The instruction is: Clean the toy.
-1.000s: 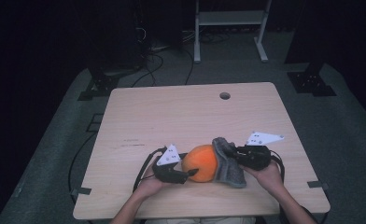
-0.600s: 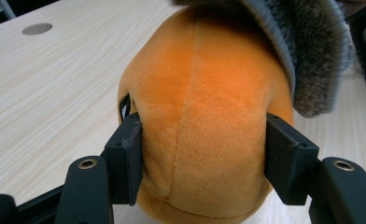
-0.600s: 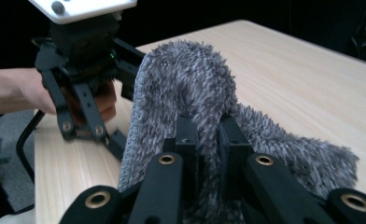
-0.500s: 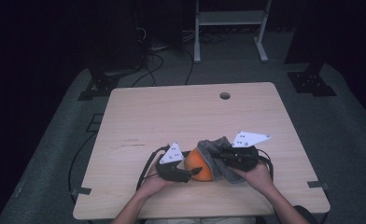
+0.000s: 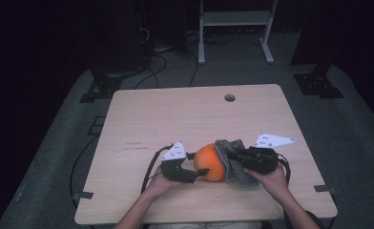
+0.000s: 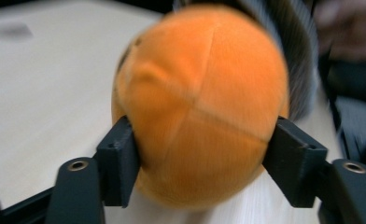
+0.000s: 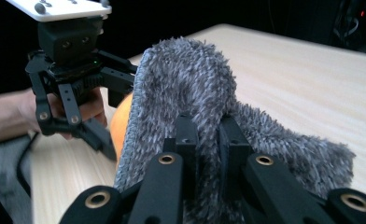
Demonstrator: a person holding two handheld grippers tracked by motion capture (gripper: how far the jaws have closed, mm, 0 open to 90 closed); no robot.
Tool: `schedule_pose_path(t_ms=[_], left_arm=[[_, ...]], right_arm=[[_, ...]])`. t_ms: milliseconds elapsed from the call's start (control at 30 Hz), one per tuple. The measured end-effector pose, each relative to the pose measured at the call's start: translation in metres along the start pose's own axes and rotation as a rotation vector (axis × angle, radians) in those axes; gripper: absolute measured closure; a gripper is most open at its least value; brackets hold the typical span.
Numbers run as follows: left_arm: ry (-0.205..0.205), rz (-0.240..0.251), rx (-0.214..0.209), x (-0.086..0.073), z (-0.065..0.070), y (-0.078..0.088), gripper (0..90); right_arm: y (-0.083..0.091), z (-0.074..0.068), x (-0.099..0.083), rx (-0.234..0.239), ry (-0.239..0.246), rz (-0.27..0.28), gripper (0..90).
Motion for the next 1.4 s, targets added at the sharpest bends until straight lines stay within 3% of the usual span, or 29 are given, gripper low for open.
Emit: schedule_pose_path(t_ms=[67,133,200,433,567,667,800,867,933,1000,1067,1167,1200,1233,1267,1333,1400], left_arm=[[-0.010,0.035,-0.012,0.013,0.003,0.011,34.1],[-0.027,0.036,0.001,0.016,0.005,0.017,33.9],[-0.047,0.018,0.015,0.014,0.005,0.020,33.6],[-0.025,-0.047,0.012,-0.002,-0.001,0.017,30.1],[-0.051,-0.056,0.048,-0.001,-0.002,0.010,30.9],[-0.058,-0.054,0.054,-0.001,0.002,0.005,31.2],[-0.061,-0.055,0.065,0.001,0.004,0.001,31.2],[-0.079,-0.055,0.055,0.002,0.009,0.000,29.9],[-0.092,-0.050,0.036,0.004,0.010,0.005,21.5],[-0.050,-0.015,0.036,0.006,0.001,0.012,15.9],[0.007,-0.018,0.032,0.003,-0.008,0.011,10.5],[0.036,-0.057,-0.040,-0.008,-0.004,0.000,9.0],[0.028,-0.066,-0.076,-0.009,0.001,-0.002,10.6],[0.012,-0.074,-0.084,-0.010,0.005,-0.004,12.5],[-0.014,-0.083,-0.068,-0.011,0.006,-0.005,13.9],[-0.067,-0.084,-0.001,-0.012,0.004,-0.006,26.3],[-0.049,-0.086,0.045,-0.012,-0.002,-0.007,33.8]], right_arm=[[0.005,-0.002,0.006,0.014,-0.007,0.029,80.7],[0.005,-0.004,0.008,0.031,-0.026,0.034,80.6],[0.001,-0.005,0.005,0.036,-0.035,0.016,80.7],[-0.019,0.002,-0.030,0.044,-0.109,-0.109,80.5],[-0.018,0.011,-0.034,0.036,-0.146,-0.102,80.6],[-0.006,0.012,-0.020,0.027,-0.137,-0.032,80.7],[0.000,-0.008,0.007,0.046,-0.041,0.013,80.7],[-0.009,-0.016,0.012,0.051,-0.002,-0.009,80.6],[-0.020,-0.016,0.004,0.039,0.034,-0.063,80.6],[-0.021,-0.014,-0.002,0.032,0.041,-0.078,80.6],[-0.016,-0.010,-0.007,0.021,0.040,-0.082,80.6],[-0.011,-0.006,-0.009,0.002,0.041,-0.092,80.6],[-0.011,-0.006,-0.009,-0.003,0.046,-0.096,80.6],[-0.012,-0.006,-0.009,-0.004,0.048,-0.096,80.6],[-0.012,-0.006,-0.009,-0.006,0.048,-0.095,80.6],[-0.014,-0.006,-0.008,-0.009,0.051,-0.092,80.7],[-0.013,-0.012,-0.005,0.002,0.070,-0.073,80.9]])
Point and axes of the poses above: each handheld gripper's, and its own axes: y roughly backward along the jaws, x roughly out of its top, z roughly to its right, the point moved 9 cm from there along -y, roughly forward along the jaws, and after that the axes turned 5 degrees about x, right-handed, at the moved point
